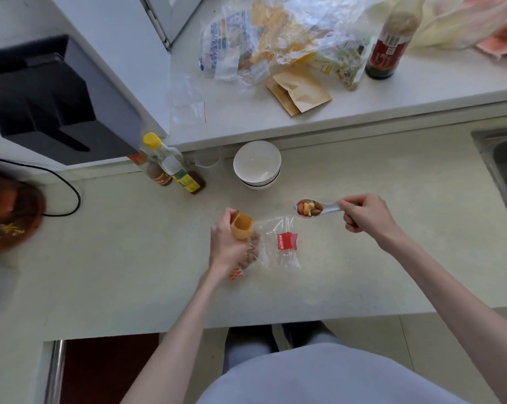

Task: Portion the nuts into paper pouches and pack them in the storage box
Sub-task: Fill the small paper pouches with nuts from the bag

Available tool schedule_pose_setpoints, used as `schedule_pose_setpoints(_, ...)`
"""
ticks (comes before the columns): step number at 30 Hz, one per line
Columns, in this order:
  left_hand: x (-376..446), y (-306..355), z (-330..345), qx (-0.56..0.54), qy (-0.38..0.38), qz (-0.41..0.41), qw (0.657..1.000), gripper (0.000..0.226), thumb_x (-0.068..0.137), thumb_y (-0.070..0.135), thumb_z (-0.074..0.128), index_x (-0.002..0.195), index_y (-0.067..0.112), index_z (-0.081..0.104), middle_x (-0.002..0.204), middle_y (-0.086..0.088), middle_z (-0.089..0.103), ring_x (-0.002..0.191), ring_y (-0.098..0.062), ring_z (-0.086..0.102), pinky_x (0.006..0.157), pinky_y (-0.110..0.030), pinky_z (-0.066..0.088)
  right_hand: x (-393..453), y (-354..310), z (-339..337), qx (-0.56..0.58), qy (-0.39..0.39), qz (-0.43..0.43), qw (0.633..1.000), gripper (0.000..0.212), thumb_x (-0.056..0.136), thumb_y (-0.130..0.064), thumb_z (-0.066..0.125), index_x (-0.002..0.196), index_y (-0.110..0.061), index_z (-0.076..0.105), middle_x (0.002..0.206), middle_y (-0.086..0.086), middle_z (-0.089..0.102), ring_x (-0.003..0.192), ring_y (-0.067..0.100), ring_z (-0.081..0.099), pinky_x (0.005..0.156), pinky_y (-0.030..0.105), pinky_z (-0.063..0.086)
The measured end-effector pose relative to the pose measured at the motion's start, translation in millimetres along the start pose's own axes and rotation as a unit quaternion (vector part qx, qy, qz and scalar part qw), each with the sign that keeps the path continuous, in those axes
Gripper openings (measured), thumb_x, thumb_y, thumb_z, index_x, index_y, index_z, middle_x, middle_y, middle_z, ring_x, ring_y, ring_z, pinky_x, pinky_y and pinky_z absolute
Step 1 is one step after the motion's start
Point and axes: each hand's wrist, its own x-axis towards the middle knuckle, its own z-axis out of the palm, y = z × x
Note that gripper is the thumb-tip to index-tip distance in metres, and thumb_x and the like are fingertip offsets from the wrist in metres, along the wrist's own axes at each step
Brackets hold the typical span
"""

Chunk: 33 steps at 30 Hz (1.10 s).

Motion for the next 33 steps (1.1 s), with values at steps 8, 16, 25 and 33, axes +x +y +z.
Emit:
schedule_pose_setpoints(8, 6, 76, 2, 0.017, 0.045, 0.152, 0.987, 0.040, 0.070, 0.019, 0.077, 0.100, 0.012, 0.052, 0.088, -0.003, 0.059, 0.075, -0.020, 0.054, 0.079, -0.042, 0.048, -33, -98, -11, -0.036, -0.095, -0.075, 0.992, 0.023, 0.091, -0.002, 0.056, 0.071, 0.005, 0.066, 0.041, -0.004, 0.037, 0.038, 0.013, 0.031, 0.038, 0.020, 0.032)
schedule_pose_setpoints(16, 13, 100, -3, 0.035, 0.081, 0.213, 0.973, 0.033, 0.076, 0.023, 0.073, 0.097, 0.016, 0.049, 0.083, 0.005, 0.054, 0.071, -0.013, 0.047, 0.078, -0.034, 0.042, -46, -136, -7, -0.148, -0.097, -0.098, 0.979, 0.022, 0.087, -0.003, 0.055, 0.079, 0.014, 0.066, 0.043, 0.003, 0.046, 0.035, 0.015, 0.040, 0.036, 0.019, 0.035)
schedule_pose_setpoints(25, 16, 105, -3, 0.056, 0.075, 0.239, 0.966, 0.042, 0.073, 0.023, 0.080, 0.101, 0.015, 0.050, 0.091, 0.001, 0.058, 0.078, -0.013, 0.051, 0.080, -0.025, 0.038, -74, -172, 10, -0.397, -0.074, -0.291, 0.867, 0.036, 0.073, -0.003, 0.050, 0.040, -0.007, 0.036, 0.040, 0.001, 0.028, 0.042, 0.019, 0.026, 0.040, 0.030, 0.025)
schedule_pose_setpoints(33, 13, 98, -5, -0.028, 0.058, 0.187, 0.980, 0.044, 0.070, 0.016, 0.079, 0.100, 0.018, 0.047, 0.087, 0.003, 0.054, 0.076, -0.015, 0.055, 0.071, -0.035, 0.053, -73, -178, 9, -0.384, -0.076, -0.353, 0.850, 0.035, 0.080, -0.001, 0.050, 0.046, 0.001, 0.041, 0.046, 0.009, 0.033, 0.045, 0.017, 0.022, 0.044, 0.029, 0.022)
